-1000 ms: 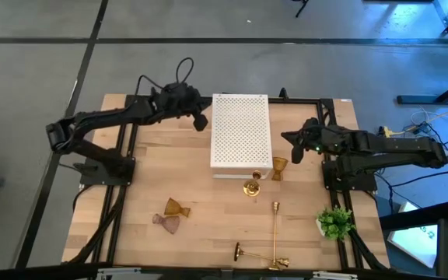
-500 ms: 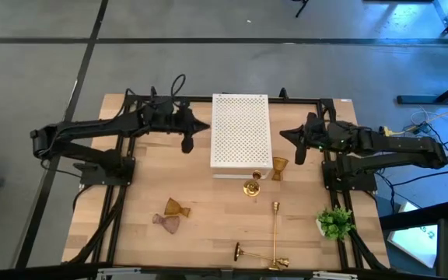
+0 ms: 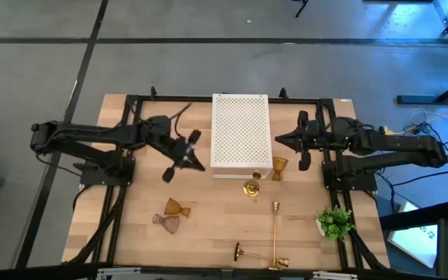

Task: Pick & Place candle stick holders
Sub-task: Put the top yellow candle holder on the shelf

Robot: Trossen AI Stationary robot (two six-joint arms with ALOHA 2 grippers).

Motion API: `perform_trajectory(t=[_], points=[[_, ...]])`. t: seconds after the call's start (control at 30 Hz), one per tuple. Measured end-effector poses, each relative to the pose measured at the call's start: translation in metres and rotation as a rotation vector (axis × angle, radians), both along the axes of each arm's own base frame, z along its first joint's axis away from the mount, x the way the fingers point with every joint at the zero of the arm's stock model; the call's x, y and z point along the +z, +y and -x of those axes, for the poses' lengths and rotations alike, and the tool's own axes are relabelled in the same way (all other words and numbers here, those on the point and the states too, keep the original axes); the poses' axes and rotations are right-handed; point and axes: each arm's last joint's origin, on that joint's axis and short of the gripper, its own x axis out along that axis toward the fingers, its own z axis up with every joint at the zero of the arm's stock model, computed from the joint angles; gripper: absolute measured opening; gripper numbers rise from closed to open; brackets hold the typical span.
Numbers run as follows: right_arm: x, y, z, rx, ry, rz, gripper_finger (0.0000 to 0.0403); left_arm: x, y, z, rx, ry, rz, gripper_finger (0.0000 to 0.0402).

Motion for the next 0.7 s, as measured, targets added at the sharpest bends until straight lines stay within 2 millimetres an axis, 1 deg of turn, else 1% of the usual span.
perform_trajectory(t=[0.1, 0.23, 0.33, 0.47, 0.57, 0.7], points=[[0.004, 0.002, -0.004, 0.067, -0.053, 0.033, 0.0001, 0.000, -0.014, -0.002, -0.056, -0.012, -0.002, 0.0002], [0.006, 0.003, -0.007, 0.107, -0.081, 0.088, 0.0001, 0.000, -0.030, -0.007, -0.083, -0.022, 0.020, 0.0003], [0.005, 0.003, -0.007, 0.108, -0.074, 0.084, 0.0001, -0.001, -0.043, -0.013, -0.063, -0.052, 0.036, 0.0003], [0.005, 0.004, -0.007, 0.152, -0.068, 0.072, 0.0001, -0.006, -0.058, -0.023, -0.042, -0.071, 0.049, 0.0002], [0.003, 0.005, -0.007, 0.186, -0.047, 0.064, 0.0001, -0.011, -0.067, -0.030, -0.019, -0.080, 0.079, 0.0003], [-0.004, 0.007, -0.006, 0.196, 0.020, 0.017, 0.0001, -0.011, -0.074, -0.036, 0.054, -0.117, 0.131, 0.0002]])
